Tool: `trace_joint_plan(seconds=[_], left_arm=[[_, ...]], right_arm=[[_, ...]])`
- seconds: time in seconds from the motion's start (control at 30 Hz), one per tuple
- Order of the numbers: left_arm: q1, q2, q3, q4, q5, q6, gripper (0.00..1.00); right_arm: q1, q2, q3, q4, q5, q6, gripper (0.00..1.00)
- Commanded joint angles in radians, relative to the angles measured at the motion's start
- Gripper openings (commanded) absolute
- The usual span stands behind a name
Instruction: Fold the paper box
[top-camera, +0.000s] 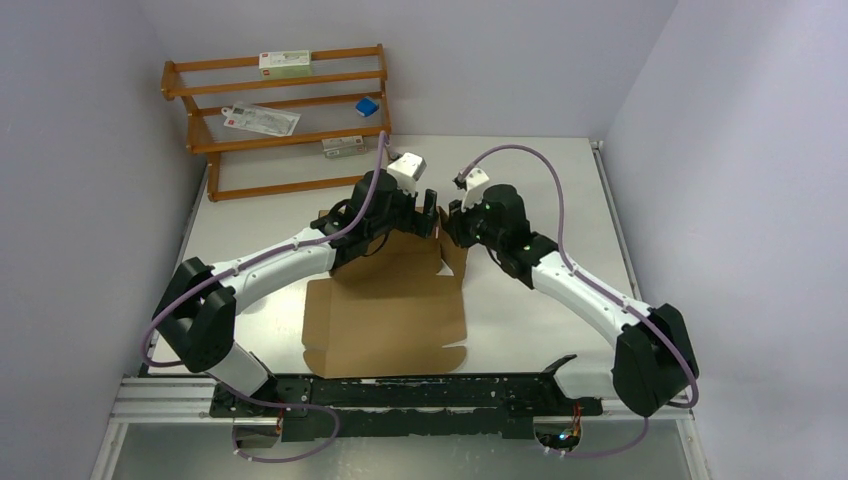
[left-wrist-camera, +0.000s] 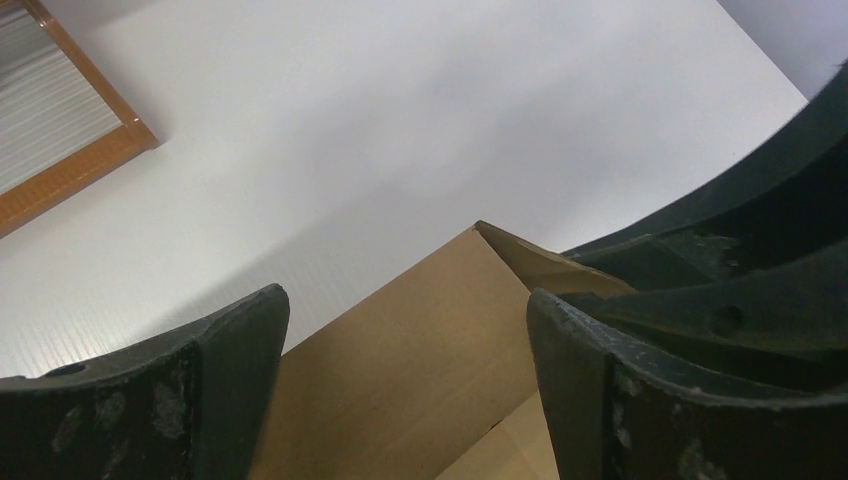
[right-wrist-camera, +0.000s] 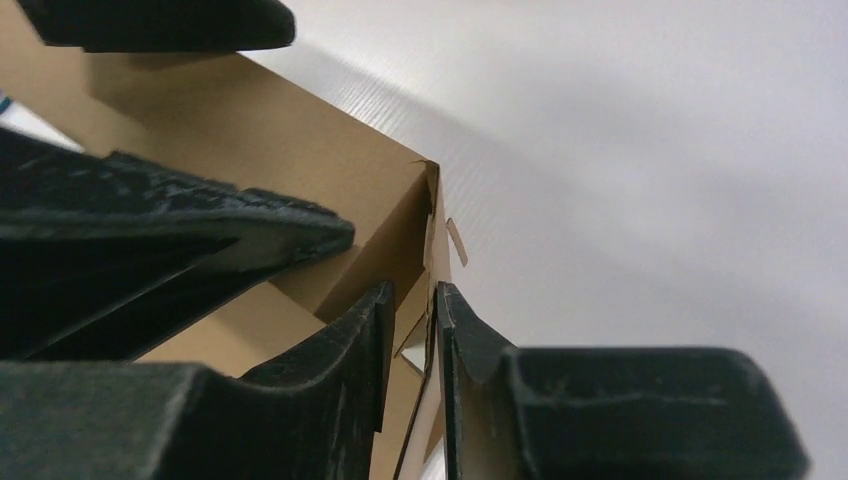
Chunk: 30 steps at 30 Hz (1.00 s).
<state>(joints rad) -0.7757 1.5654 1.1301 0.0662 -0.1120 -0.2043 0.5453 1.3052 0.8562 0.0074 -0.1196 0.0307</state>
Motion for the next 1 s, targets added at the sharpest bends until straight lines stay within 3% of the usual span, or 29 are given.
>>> trace_joint_plan(seconds=[0.0,0.27,0.8,0.97], left_arm=[[0.001,0.008,-0.007,-0.004,-0.006,0.007,0.93],[0.003,-0.016,-0.024,-0.008,-0.018,0.015,0.9],[0.003,-0.003,-0.05,0.001,-0.001,0.0,0.83],[0.002,-0.002,-0.053,-0.005,-0.01,0.002,0.82]], right_arm=[[0.003,-0.074,0.013,-0.052,-0.048,0.031,0.29],[0.001,-0.152,-0.023,-0.113,-0.03,0.032,0.34],[0.003,-0.149,-0.08,-0.046,-0.238,0.119,0.32],[0.003,-0.224,-0.016,-0.127,-0.083,0.068,0.35]])
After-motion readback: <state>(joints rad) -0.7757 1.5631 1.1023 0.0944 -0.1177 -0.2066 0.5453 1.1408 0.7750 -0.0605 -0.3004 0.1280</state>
